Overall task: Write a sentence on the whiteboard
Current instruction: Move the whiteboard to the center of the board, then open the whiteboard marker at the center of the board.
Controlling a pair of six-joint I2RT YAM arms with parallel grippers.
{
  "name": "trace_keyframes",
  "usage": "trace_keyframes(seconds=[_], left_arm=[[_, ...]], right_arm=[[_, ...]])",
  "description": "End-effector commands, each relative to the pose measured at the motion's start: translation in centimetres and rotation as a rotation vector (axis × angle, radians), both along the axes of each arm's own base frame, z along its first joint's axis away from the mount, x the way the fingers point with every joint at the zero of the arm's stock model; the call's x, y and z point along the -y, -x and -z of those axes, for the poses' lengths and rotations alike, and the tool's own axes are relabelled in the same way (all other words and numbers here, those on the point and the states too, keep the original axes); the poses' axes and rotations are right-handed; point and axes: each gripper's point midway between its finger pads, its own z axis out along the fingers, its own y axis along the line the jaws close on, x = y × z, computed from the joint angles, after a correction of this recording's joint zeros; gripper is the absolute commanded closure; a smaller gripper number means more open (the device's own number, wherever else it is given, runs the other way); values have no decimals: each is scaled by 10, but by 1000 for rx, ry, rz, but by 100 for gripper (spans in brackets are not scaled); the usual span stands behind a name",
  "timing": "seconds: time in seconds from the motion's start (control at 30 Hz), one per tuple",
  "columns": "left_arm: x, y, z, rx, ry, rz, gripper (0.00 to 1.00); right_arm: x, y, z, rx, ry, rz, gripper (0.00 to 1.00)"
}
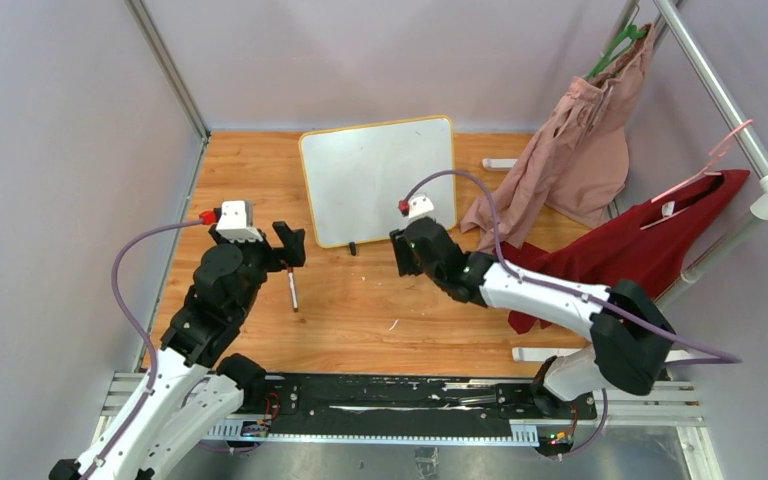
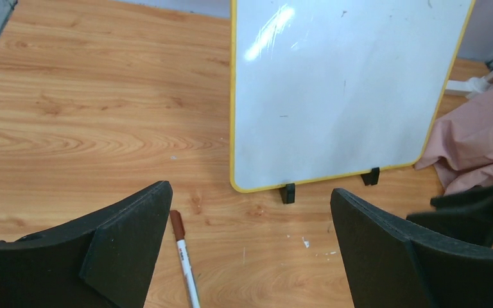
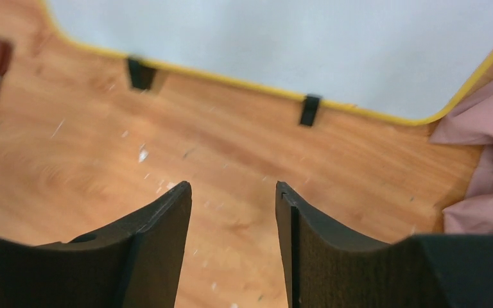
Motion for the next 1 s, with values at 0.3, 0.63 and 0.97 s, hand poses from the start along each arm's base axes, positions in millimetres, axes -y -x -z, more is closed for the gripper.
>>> trace_keyframes(seconds=[0.3,0.63,0.97], left_arm=[[-33,7,-23,75,61,-168,0],[-23,1,60,-268,72,-233,1],[-13,2,157,-681,37,-287,0]], right_arm=[[-69,81,21,-79,4,-175,43],[-23,81,13,-14,26,-77,47],[29,107,-14,36,-66,-75,48]])
